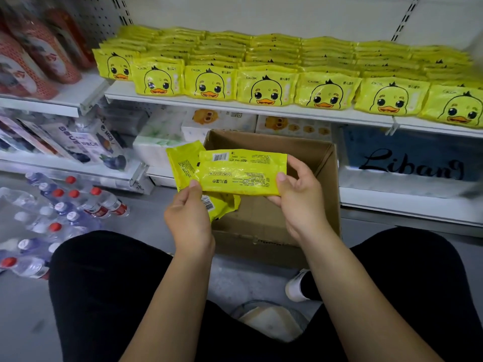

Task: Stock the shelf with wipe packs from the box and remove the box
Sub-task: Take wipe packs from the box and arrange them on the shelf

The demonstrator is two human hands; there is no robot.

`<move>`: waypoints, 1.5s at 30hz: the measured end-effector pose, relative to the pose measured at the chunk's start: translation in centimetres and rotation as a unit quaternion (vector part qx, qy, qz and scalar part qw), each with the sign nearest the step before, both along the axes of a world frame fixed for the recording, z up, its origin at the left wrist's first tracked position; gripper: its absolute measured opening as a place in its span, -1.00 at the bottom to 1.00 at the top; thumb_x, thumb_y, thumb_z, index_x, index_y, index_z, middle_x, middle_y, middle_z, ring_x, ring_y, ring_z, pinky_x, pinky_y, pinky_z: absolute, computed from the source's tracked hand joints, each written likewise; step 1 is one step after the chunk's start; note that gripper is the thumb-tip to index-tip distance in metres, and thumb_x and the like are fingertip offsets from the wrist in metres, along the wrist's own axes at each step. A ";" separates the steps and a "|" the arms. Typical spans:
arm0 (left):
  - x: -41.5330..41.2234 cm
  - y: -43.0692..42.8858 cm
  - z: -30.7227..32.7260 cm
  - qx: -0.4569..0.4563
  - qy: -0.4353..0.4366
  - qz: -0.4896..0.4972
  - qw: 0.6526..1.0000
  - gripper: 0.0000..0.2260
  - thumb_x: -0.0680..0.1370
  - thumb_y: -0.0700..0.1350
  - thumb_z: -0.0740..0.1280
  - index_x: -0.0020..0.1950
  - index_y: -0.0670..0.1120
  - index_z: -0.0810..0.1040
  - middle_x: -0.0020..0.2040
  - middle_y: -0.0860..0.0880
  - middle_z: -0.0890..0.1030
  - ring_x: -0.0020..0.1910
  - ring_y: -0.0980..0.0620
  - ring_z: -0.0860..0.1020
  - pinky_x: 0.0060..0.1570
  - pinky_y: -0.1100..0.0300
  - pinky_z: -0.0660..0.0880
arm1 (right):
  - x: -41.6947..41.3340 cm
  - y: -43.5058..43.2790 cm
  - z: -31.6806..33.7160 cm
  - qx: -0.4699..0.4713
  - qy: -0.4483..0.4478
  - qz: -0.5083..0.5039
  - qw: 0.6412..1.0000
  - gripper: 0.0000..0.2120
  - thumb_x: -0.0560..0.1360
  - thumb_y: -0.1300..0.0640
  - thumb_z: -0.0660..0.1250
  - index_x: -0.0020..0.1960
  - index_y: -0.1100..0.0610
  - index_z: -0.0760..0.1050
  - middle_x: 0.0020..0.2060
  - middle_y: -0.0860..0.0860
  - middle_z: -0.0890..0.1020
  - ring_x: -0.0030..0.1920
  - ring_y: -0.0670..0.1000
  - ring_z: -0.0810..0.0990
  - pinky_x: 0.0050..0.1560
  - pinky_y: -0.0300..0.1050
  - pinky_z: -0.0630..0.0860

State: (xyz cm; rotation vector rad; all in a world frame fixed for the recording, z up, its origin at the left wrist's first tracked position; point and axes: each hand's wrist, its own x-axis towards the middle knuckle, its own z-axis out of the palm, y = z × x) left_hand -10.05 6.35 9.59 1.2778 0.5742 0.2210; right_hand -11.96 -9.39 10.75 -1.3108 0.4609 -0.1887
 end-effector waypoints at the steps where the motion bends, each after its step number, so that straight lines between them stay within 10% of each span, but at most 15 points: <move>1: 0.3 0.4 0.0 0.003 -0.001 0.002 1.000 -0.79 0.62 -0.13 0.39 -0.22 0.02 0.65 -0.20 0.09 0.64 -0.10 0.11 0.59 0.01 0.26 0.50 | 0.3 0.2 0.1 -0.013 -0.006 0.002 1.000 -0.57 0.68 0.29 0.18 0.52 0.06 0.28 -0.04 -0.05 0.73 0.01 -0.03 0.72 -0.02 -0.11 0.66; 7: 1.9 2.9 1.0 0.020 -0.006 0.000 1.000 -0.74 0.63 -0.10 0.38 -0.27 0.04 0.58 -0.23 0.08 0.56 -0.23 0.17 0.50 -0.20 0.41 0.42 | 2.0 1.9 0.4 -0.055 -0.042 0.064 0.996 -0.56 0.68 0.25 0.19 0.42 -0.18 0.32 0.13 -0.04 0.70 0.15 -0.03 0.68 0.10 -0.05 0.65; 13: 5.6 7.2 1.8 0.002 -0.004 -0.015 1.000 -0.79 0.50 0.03 0.43 -0.20 -0.06 0.50 -0.19 -0.06 0.39 -0.18 -0.01 0.40 -0.07 0.03 0.45 | 4.7 4.3 0.6 -0.235 -0.033 0.229 0.944 -0.44 0.28 0.03 0.62 0.22 -0.25 0.54 0.61 -0.11 0.01 0.50 -0.25 0.20 0.29 -0.17 0.51; 19: 8.7 11.1 2.9 0.083 0.002 -0.046 0.995 -0.60 0.65 0.11 0.31 -0.20 -0.19 0.55 -0.26 -0.09 0.47 -0.35 0.02 0.39 -0.22 0.16 0.43 | 9.3 7.3 1.6 -0.346 -0.119 0.170 0.915 -0.57 0.37 0.11 0.59 0.20 -0.08 0.63 0.21 -0.09 0.67 0.26 -0.16 0.60 0.32 -0.13 0.52; 25: 12.4 14.4 1.3 0.170 -0.011 -0.090 0.981 -0.49 0.65 0.23 0.20 -0.03 -0.19 0.69 -0.24 0.14 0.57 -0.33 0.44 0.51 -0.12 0.15 0.46 | 14.5 10.6 4.1 -0.187 -0.081 0.161 0.966 -0.89 0.56 0.13 0.41 0.04 0.13 0.67 -0.19 0.13 0.75 -0.21 0.09 0.75 -0.21 -0.14 0.67; 29: 16.4 16.2 0.5 0.188 0.002 -0.143 0.972 -0.55 0.61 0.30 0.23 -0.08 -0.02 0.71 -0.19 0.05 0.64 -0.30 0.34 0.56 -0.07 0.05 0.53 | 18.0 12.4 4.8 -0.142 -0.029 0.173 0.974 -0.75 0.56 -0.01 0.39 0.13 0.13 0.62 -0.30 0.20 0.72 -0.34 0.16 0.71 -0.35 -0.16 0.60; 33: 21.3 18.2 -0.5 -0.048 -0.030 -0.202 0.978 -0.63 0.53 0.18 0.43 0.07 -0.10 0.71 0.09 -0.14 0.72 0.12 -0.14 0.68 0.21 -0.24 0.57 | 21.9 14.1 4.4 -0.169 -0.002 0.208 0.963 -0.71 0.57 -0.08 0.35 0.08 0.12 0.64 -0.51 0.16 0.59 -0.53 0.04 0.58 -0.47 -0.20 0.42; 38: 25.8 20.6 -1.7 -0.138 -0.050 -0.185 0.972 -0.66 0.49 0.04 0.46 0.08 -0.21 0.65 0.02 -0.18 0.73 -0.10 -0.12 0.72 -0.11 -0.08 0.67 | 27.1 15.1 4.2 -0.319 0.039 0.291 0.901 -0.61 0.51 -0.26 0.36 -0.06 0.07 0.67 -0.29 0.37 0.57 -0.45 0.07 0.60 -0.34 -0.17 0.40; 41: 27.5 21.7 -2.1 -0.097 -0.053 -0.172 0.979 -0.52 0.43 0.11 0.56 0.07 -0.28 0.63 0.06 -0.25 0.71 0.02 -0.22 0.68 0.15 -0.29 0.59 | 29.8 16.2 4.8 -0.403 0.035 0.340 0.849 -0.47 0.46 -0.26 0.44 -0.01 0.26 0.60 -0.32 0.14 0.54 -0.30 0.02 0.58 -0.27 -0.19 0.43; 45: 28.9 21.9 -1.7 -0.082 -0.065 -0.177 0.979 -0.46 0.33 0.27 0.55 0.01 -0.17 0.70 0.03 -0.20 0.73 0.10 -0.28 0.68 0.22 -0.31 0.54 | 32.8 18.5 4.4 -0.307 0.046 0.364 0.878 -0.82 0.48 0.05 0.50 0.04 0.08 0.65 -0.10 -0.08 0.75 -0.03 -0.09 0.72 0.13 -0.10 0.58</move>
